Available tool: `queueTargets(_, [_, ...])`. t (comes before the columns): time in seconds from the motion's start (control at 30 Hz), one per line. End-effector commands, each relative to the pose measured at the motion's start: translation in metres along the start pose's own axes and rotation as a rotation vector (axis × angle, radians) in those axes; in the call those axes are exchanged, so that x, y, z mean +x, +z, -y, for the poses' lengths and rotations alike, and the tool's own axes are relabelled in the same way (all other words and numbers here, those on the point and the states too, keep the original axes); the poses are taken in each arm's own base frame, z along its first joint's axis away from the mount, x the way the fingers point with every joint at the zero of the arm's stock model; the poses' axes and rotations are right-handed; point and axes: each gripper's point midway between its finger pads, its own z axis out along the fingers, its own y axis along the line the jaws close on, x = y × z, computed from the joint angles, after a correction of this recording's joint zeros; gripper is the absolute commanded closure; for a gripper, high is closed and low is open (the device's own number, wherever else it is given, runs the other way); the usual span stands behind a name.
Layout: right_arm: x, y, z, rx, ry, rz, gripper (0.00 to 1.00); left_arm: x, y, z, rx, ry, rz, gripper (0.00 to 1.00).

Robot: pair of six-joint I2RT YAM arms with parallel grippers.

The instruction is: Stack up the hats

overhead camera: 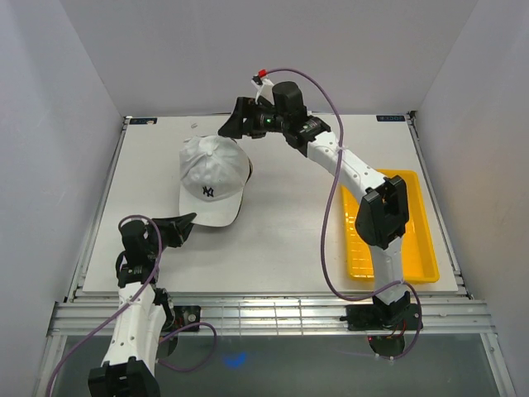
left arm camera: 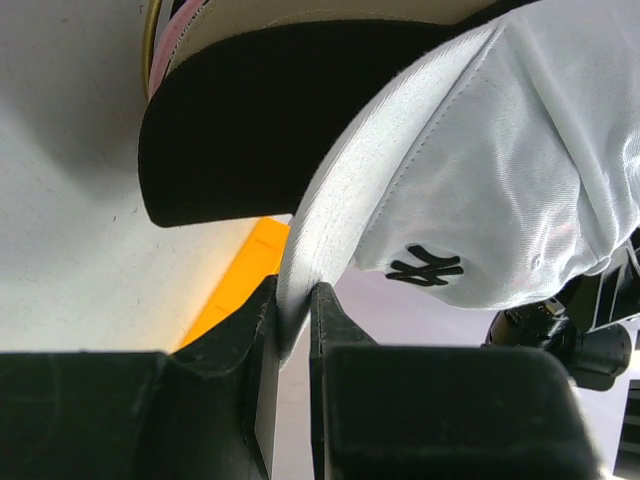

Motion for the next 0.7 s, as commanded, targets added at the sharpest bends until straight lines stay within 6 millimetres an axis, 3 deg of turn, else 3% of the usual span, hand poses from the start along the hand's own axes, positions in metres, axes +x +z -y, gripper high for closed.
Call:
queueTargets(0.0, [-0.039,-0.019,-0.022,-0.062,-0.027,0.102,0.11,-0.025,0.001,-0.066,-0.253,-0.081,0.137,1.00])
queueTargets(0.1, [-0.040,-0.015,-0.002,-0.037,0.041,0.095,0.11,-0.025,0.000,-0.065,-0.255,-0.077,0.138,1.00])
queueTargets(0.3, [-0.032,0.008,0.018,-0.041,0.089,0.060,0.13,-0.025,0.001,-0.060,-0.260,-0.057,0.134,1.00])
queueTargets(0.47, [-0.012,0.025,0.039,-0.035,0.125,0.022,0.14,-0.026,0.001,-0.057,-0.274,-0.037,0.138,1.00])
queueTargets(0.67, [0.016,0.036,0.047,-0.038,0.124,-0.026,0.15,-0.027,0.003,-0.059,-0.292,-0.028,0.138,1.00])
